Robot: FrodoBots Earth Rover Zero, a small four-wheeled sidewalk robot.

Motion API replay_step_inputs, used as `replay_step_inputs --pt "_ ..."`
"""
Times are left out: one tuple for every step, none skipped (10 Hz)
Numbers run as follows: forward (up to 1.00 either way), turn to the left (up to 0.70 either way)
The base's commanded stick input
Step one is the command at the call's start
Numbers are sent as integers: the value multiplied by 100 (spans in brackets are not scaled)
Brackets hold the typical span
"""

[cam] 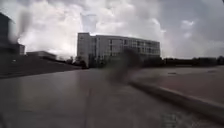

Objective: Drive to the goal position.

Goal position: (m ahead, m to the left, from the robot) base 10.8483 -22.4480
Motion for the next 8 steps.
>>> replay_step_inputs --pt "70 0" --pt "70 0" --pt "70 0" --pt "70 0" --pt "70 0" --pt "70 0" --pt "70 0" --pt "70 0"
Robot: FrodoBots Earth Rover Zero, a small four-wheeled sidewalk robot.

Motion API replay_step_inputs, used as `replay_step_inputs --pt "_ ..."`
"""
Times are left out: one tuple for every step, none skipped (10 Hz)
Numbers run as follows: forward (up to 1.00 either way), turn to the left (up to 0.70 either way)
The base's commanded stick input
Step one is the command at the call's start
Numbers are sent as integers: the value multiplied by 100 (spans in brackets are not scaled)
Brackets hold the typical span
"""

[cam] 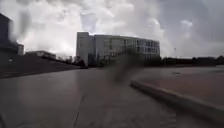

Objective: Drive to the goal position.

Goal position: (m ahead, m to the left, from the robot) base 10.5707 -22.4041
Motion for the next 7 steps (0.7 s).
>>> replay_step_inputs --pt "70 0" --pt "70 0" --pt "70 0" --pt "70 0" --pt "70 0" --pt "70 0" --pt "70 0"
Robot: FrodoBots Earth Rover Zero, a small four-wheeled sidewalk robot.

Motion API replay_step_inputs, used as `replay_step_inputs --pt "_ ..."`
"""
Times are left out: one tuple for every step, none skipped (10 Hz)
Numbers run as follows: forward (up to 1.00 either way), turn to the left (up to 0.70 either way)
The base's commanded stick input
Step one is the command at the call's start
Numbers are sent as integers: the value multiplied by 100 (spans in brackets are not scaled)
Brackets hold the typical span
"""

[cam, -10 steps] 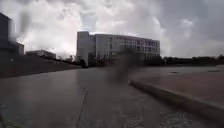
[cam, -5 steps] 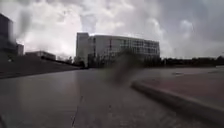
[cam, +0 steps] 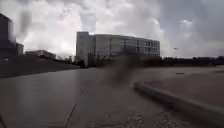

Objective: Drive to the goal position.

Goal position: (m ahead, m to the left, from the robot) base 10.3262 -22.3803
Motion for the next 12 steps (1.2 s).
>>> replay_step_inputs --pt "70 0" --pt "70 0" --pt "70 0" --pt "70 0" --pt "70 0" --pt "70 0" --pt "70 0" --pt "70 0" --pt "70 0" --pt "70 0" --pt "70 0" --pt "70 0"
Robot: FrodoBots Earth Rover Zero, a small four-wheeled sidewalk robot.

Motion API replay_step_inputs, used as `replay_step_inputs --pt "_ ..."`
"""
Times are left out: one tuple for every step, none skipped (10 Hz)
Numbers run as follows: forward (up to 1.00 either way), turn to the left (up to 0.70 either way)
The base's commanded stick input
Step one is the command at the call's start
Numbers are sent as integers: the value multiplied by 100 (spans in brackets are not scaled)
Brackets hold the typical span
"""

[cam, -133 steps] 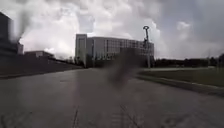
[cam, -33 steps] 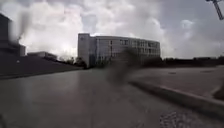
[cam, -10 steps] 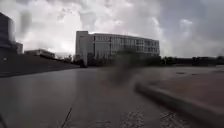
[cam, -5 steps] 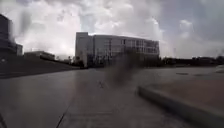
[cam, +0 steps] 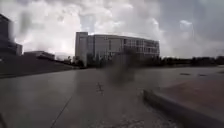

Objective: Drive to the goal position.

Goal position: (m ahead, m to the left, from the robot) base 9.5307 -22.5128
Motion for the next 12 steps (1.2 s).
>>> replay_step_inputs --pt "70 0" --pt "70 0" --pt "70 0" --pt "70 0" --pt "70 0" --pt "70 0" --pt "70 0" --pt "70 0" --pt "70 0" --pt "70 0" --pt "70 0" --pt "70 -1"
